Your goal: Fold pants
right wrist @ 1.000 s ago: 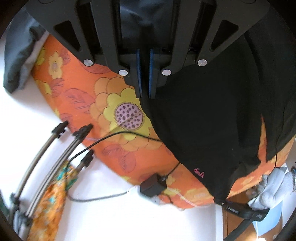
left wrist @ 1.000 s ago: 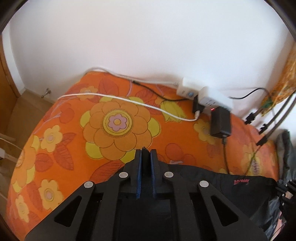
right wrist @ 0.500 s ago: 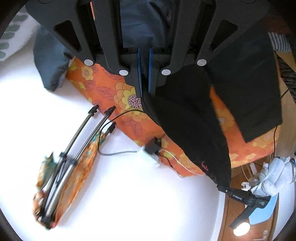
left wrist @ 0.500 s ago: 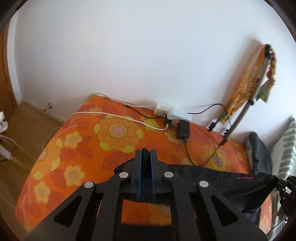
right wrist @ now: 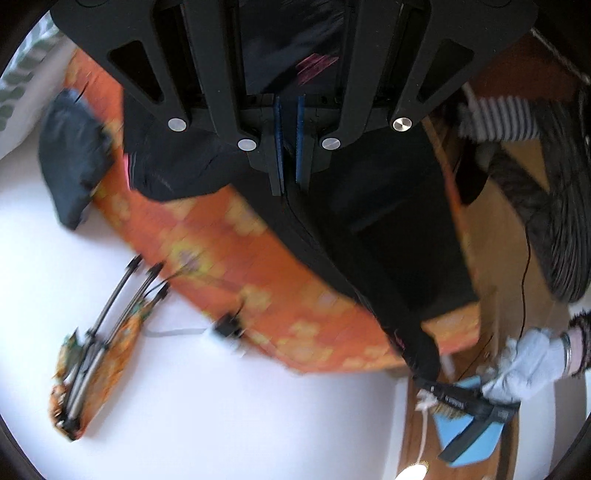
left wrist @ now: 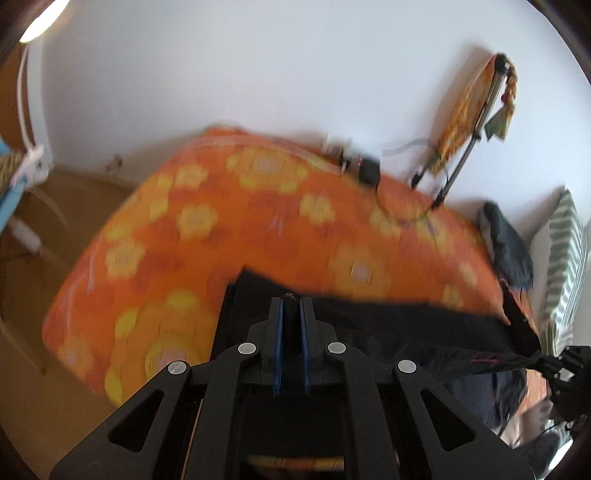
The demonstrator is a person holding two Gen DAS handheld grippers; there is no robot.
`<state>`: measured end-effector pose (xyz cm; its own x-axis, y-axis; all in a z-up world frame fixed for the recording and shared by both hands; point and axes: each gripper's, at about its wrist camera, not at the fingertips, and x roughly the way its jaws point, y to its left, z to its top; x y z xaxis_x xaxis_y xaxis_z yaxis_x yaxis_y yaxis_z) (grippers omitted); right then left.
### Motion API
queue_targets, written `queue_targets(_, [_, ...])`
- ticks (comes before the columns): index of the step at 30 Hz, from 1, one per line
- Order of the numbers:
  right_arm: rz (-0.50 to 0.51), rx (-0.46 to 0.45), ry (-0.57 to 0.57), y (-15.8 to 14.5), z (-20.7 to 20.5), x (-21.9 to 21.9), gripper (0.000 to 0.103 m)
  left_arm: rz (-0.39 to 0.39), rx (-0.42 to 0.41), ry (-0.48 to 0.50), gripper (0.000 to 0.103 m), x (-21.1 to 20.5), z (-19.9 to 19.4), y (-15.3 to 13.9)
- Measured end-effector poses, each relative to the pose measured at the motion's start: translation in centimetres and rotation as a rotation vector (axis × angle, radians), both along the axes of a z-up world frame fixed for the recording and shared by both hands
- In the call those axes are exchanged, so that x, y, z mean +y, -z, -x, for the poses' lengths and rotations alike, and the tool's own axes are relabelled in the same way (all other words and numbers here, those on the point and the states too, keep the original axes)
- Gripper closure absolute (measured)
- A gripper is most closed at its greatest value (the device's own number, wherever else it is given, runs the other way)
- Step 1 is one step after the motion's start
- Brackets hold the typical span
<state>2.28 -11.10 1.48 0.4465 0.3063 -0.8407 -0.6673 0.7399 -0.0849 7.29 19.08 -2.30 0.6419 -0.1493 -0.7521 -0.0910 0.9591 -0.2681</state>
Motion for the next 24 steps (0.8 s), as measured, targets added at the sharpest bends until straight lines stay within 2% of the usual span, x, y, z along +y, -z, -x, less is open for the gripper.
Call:
queue_targets(3, [0.032,0.061,-0.023,2.7,1.9,0.5,0.097,0.020,0.055,0.003,0.096,0.4,1.9,2.4])
queue_targets(7, [0.050,0.101,-0.026,4.6,3.1,0.9,0.097,0.012,0.103,0.018,0.096,-0.1,3.5,4.5])
queue_targets(11, [0.067,0.124,-0.033,5.6,3.4,1.1,0.097,0.011,0.119,0.039,0.096,-0.5,4.2,5.1])
queue_targets(15, [0.089,0.133,-0.040,6.4,4.1,1.3,0.097,0.009,0.140,0.043,0.088,0.2,5.0,4.9])
queue_targets(17, [0.105,0.162,-0.046,7.1,4.4,1.6,0.096,0.007,0.135,0.038,0.088,0.8,5.5,4.6])
queue_targets(19, [0.116,0.183,-0.049,7.5,4.5,1.8,0.091,-0.002,0.123,0.024,0.086,1.6,5.7,4.0])
queue_targets(20, [0.116,0.188,-0.055,7.5,4.6,1.8,0.091,0.002,0.117,0.014,0.080,2.0,5.5,3.9])
queue_targets(21, [0.114,0.190,-0.066,7.4,4.7,1.7,0.085,0.017,0.109,-0.002,0.072,2.5,5.2,3.7])
queue_targets(22, [0.101,0.203,-0.070,7.2,4.7,1.7,0.079,0.032,0.106,-0.017,0.069,3.0,4.8,3.6])
queue_targets(24, [0.067,0.213,-0.071,6.6,4.8,1.5,0.073,0.054,0.103,-0.037,0.065,3.6,3.4,3.7])
